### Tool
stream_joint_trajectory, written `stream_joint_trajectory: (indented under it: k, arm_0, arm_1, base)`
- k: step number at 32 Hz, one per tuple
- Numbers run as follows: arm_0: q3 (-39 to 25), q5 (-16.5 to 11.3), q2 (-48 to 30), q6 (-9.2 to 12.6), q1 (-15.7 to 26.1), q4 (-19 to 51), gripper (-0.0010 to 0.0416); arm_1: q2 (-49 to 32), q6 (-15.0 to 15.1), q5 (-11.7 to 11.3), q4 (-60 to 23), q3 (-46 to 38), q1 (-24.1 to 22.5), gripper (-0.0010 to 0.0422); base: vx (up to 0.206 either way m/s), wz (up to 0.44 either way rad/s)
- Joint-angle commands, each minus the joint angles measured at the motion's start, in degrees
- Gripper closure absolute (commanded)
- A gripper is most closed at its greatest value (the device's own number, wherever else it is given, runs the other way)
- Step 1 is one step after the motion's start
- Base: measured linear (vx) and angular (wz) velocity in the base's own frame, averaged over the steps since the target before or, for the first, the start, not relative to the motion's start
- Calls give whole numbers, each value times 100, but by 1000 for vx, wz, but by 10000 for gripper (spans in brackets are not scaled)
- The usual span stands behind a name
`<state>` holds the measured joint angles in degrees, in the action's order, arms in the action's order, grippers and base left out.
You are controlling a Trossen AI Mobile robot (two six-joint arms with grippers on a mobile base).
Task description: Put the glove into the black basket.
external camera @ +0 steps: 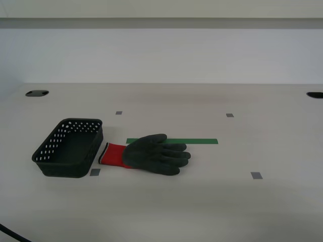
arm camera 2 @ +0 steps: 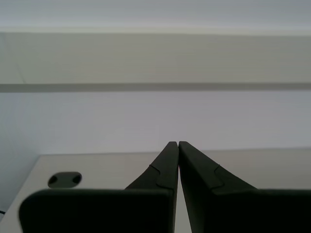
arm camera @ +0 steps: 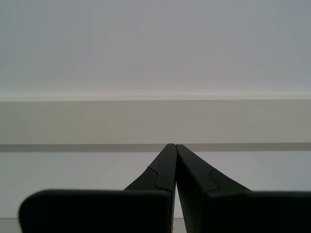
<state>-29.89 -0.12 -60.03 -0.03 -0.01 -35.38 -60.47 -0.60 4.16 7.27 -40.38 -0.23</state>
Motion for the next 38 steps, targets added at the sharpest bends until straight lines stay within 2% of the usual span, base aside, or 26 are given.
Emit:
stream_joint_trajectory:
  k: [1, 5, 11, 15, 21, 26, 31, 35, 36, 38]
  arm_0:
    - [-9, 11, -2, 2, 0, -15, 405]
    - [-9, 11, -2, 2, 0, -15, 405]
    - [-9, 11, -2, 2, 0, -15, 405]
    - [-9, 11, -2, 2, 2, -13, 405]
    - [-9, 11, -2, 2, 2, -11, 405]
    - [-9, 11, -2, 0, 0, -9, 405]
    - [-9, 11, -2, 0, 0, -9, 405]
    - [-9, 11, -2, 2, 0, -11, 405]
    - [-9, 11, -2, 2, 2, -13, 405]
    - [-9, 11, -2, 0, 2, -11, 405]
  arm_1:
    - [-4, 168, 490, -986, -470, -72, 412]
    - [-7, 168, 487, -1954, -949, -334, 412]
    - [-391, 168, 487, -2736, -1320, -855, 412]
    - [-1158, 164, 485, -2863, -1394, -1508, 412]
    - [-2474, 157, 485, -2815, -1394, -2133, 412]
    - [-3510, 140, 485, -2634, -1537, -2304, 412]
    - [-4686, 170, 487, -2649, -2105, -2413, 412]
    - [-5292, 186, 487, -2752, -2529, -2483, 412]
    - [-5447, 216, 487, -2865, -2656, -2498, 412]
    - [-5818, 560, 487, -3303, -2968, -2540, 412]
  base:
    - [0, 0]
    - [0, 0]
    - [0, 0]
    - [0, 0]
    - [0, 0]
    - [0, 0]
    - [0, 0]
    - [0, 0]
    - [0, 0]
    - [0, 0]
